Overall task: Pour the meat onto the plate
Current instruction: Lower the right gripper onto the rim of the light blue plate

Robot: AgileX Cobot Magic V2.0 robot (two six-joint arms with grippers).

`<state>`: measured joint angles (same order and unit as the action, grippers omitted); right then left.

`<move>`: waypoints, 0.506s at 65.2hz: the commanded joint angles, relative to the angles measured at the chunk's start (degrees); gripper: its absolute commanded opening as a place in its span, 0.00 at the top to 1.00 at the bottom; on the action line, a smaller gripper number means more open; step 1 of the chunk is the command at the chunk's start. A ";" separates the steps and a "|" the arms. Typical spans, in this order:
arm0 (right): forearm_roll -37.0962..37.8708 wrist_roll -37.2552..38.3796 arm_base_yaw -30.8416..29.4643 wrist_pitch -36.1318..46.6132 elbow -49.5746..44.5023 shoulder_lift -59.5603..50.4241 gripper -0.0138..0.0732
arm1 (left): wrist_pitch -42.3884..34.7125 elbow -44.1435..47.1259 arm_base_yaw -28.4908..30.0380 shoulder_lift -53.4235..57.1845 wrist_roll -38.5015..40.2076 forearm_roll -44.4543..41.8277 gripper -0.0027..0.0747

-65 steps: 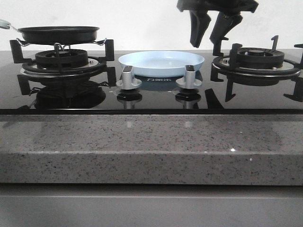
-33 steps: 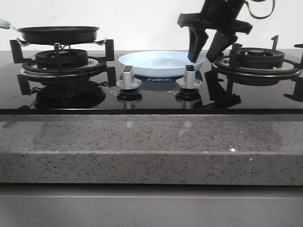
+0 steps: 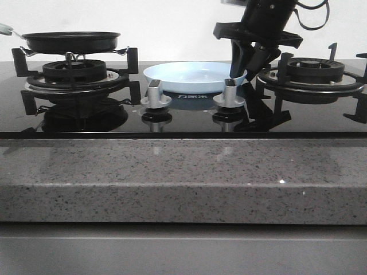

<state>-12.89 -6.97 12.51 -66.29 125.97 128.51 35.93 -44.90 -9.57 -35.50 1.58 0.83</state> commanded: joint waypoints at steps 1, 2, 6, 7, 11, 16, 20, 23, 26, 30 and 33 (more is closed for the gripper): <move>-1.08 -0.77 -0.25 -0.07 1.85 -3.65 0.54 | -4.79 -1.87 -0.48 -0.25 0.06 -0.04 0.36; -1.08 -0.77 -0.25 -0.20 1.85 -3.65 0.54 | -4.79 -1.87 -0.48 -0.25 0.06 -0.04 0.36; -1.08 -0.77 -0.25 -0.64 1.85 -3.65 0.56 | -4.79 -1.87 -0.48 -0.25 0.06 -0.04 0.36; -1.08 -0.77 -0.25 -0.72 1.85 -3.65 0.57 | -4.79 -1.87 -0.48 -0.25 0.06 -0.04 0.36; -1.08 -0.77 -0.25 -0.86 1.85 -3.65 0.64 | -4.79 -1.87 -0.48 -0.25 0.06 -0.04 0.36; -1.08 -0.77 -0.25 -0.86 1.85 -3.65 0.73 | -4.79 -1.87 -0.48 -0.25 0.06 -0.04 0.36; -1.08 -0.77 -0.25 -0.86 1.85 -3.65 0.79 | -4.79 -1.87 -0.48 -0.25 0.06 -0.04 0.36; -1.08 -0.77 -0.25 -0.86 1.85 -3.65 0.83 | -4.79 -1.87 -0.48 -0.25 0.06 -0.04 0.36; -1.08 -0.77 -0.25 -0.73 1.85 -3.65 0.87 | -4.79 -1.87 -0.48 -0.25 0.06 -0.04 0.36; -1.16 -0.71 -0.25 -0.34 1.85 -3.65 0.90 | -4.79 -1.87 -0.48 -0.25 0.06 -0.04 0.36; -1.65 -0.34 -0.25 0.04 1.85 -3.65 0.92 | -4.79 -1.87 -0.48 -0.25 0.06 -0.04 0.36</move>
<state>-15.04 -6.62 12.51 -67.22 126.20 128.51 35.93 -44.90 -9.57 -35.50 1.58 0.83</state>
